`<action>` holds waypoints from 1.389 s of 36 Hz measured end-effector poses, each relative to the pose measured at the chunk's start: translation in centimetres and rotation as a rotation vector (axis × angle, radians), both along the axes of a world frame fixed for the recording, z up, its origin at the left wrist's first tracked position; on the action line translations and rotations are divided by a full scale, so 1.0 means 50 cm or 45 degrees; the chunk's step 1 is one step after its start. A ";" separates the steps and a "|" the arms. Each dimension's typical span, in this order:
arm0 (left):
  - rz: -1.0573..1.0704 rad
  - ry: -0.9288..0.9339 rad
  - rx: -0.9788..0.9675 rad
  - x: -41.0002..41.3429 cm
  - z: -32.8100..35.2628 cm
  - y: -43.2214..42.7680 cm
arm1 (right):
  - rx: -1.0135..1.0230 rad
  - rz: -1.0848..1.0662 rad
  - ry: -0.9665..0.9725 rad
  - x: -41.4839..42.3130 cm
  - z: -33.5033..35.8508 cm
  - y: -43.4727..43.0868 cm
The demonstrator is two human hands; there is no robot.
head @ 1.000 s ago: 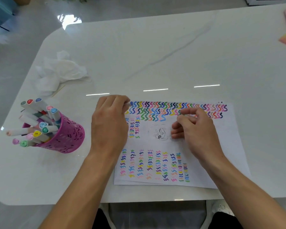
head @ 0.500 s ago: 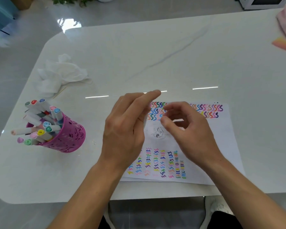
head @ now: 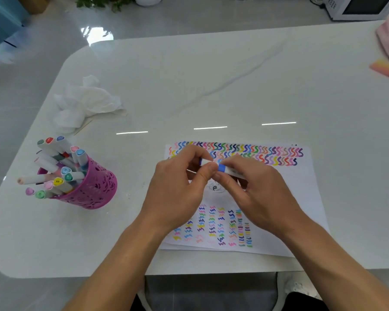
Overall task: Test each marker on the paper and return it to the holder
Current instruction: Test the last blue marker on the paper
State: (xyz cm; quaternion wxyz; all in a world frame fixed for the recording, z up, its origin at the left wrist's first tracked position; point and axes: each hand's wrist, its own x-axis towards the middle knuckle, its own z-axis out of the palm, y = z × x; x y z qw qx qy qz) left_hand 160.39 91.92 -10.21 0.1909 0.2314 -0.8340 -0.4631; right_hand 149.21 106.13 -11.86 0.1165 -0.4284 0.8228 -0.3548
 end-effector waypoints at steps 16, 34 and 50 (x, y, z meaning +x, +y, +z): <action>-0.056 -0.097 0.378 -0.016 -0.007 0.003 | 0.195 0.045 0.257 -0.005 -0.011 0.006; 0.017 -0.082 0.463 -0.020 -0.008 0.007 | 0.234 -0.024 0.186 0.007 -0.010 0.000; 0.106 0.000 0.356 -0.024 0.000 0.008 | 0.237 -0.068 -0.024 0.000 0.008 0.008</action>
